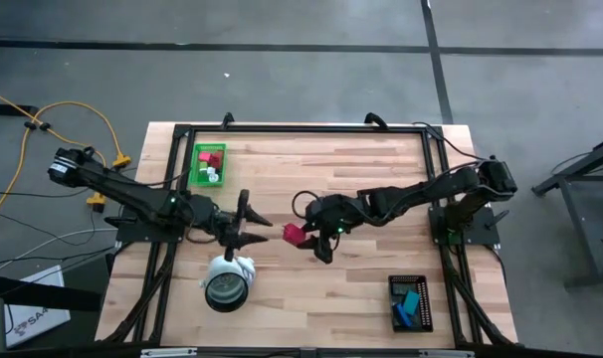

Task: Pick & Place Office items
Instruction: Put the red charger adapter into the bin

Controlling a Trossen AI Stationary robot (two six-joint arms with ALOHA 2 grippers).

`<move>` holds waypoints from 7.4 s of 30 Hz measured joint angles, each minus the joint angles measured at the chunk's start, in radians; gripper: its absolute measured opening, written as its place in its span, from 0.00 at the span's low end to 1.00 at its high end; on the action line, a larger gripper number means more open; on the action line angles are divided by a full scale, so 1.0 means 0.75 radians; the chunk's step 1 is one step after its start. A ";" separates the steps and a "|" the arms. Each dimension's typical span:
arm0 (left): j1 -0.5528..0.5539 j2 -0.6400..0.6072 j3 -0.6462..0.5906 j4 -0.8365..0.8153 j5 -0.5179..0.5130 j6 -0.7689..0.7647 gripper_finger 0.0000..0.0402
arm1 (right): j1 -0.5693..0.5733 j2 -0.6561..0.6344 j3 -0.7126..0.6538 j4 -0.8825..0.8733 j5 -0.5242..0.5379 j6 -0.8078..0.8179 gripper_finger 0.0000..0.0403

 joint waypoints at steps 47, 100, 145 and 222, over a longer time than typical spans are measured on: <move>-0.059 0.382 0.109 0.235 -0.352 0.419 0.48 | -0.121 0.000 0.000 -0.194 -0.184 0.377 0.49; -0.051 0.629 0.409 -0.148 -0.578 0.395 0.48 | -0.156 0.000 -0.001 -0.224 -0.162 0.458 0.49; -0.041 0.628 0.410 -0.147 -0.560 0.468 0.41 | -0.143 0.000 -0.001 -0.198 -0.170 0.457 0.49; -0.085 0.628 0.409 -0.145 -0.500 0.514 0.32 | -0.143 0.000 0.000 -0.198 -0.327 0.412 0.68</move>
